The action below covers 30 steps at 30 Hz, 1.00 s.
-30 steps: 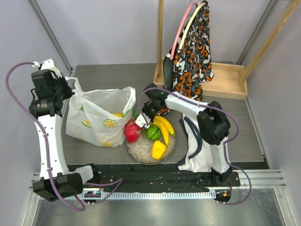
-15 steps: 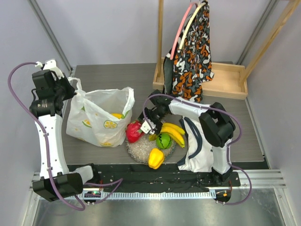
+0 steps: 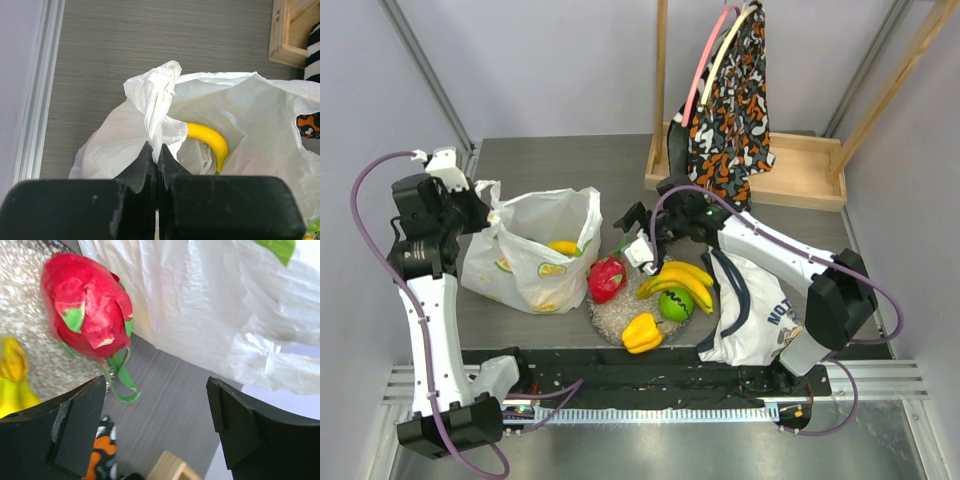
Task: Take the fake fruits out of the plastic bag
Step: Place the fake fruit on the plate, then adjust the plastic bag at the center of the board.
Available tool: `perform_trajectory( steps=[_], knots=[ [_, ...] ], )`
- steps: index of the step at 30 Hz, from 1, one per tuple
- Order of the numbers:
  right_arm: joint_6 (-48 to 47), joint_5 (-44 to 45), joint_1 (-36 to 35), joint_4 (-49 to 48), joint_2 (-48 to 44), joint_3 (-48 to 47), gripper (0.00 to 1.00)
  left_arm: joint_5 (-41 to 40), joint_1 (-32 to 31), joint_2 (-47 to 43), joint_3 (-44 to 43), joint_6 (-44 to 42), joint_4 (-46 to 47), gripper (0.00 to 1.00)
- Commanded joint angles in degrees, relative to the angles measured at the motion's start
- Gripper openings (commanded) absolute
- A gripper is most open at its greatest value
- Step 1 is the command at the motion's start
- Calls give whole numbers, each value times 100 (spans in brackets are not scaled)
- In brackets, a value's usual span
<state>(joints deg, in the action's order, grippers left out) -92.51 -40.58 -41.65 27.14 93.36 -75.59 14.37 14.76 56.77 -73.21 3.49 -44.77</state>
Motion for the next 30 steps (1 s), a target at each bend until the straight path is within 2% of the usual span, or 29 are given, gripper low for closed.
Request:
perform_trajectory(
  steps=[1,5,8,10,12,13,14,15,17,22,25,30],
  knots=[
    [1356,215,43,-209,-624,395,88,268,44,0,-53,-94,83,0],
    [1918,479,113,239,-1311,940,83,338,44,27,-88,-85,83,0],
    [2586,472,113,206,-1706,828,80,504,44,62,-175,-312,-136,0],
    [4374,463,113,-363,-1725,268,77,942,44,97,-333,-725,-748,0],
    [5919,376,104,-1418,-1568,-225,72,1137,44,71,-483,-1322,-1216,0],
    [6277,340,96,-1761,-1427,-715,67,1234,44,-77,-475,-1507,-1601,0],
    [6550,331,17,-2347,-1122,-955,66,1243,44,-174,-414,-1700,-1753,0],
    [6796,322,-44,-2527,-892,-1184,64,1235,44,-271,-361,-1937,-1867,0],
    [6738,314,-307,-2669,-270,-1861,63,1235,44,-588,-247,-2115,-2087,0],
    [6413,51,-897,-3162,629,-2258,61,1086,44,-905,-185,-2282,-2421,0],
    [6035,-239,-1257,-2803,1034,-2119,59,980,44,-1089,-211,-2282,-2676,0],
    [5332,-135,-1513,-1450,1430,-1670,51,507,44,-1554,-115,-2361,-2896,0]
  ],
)
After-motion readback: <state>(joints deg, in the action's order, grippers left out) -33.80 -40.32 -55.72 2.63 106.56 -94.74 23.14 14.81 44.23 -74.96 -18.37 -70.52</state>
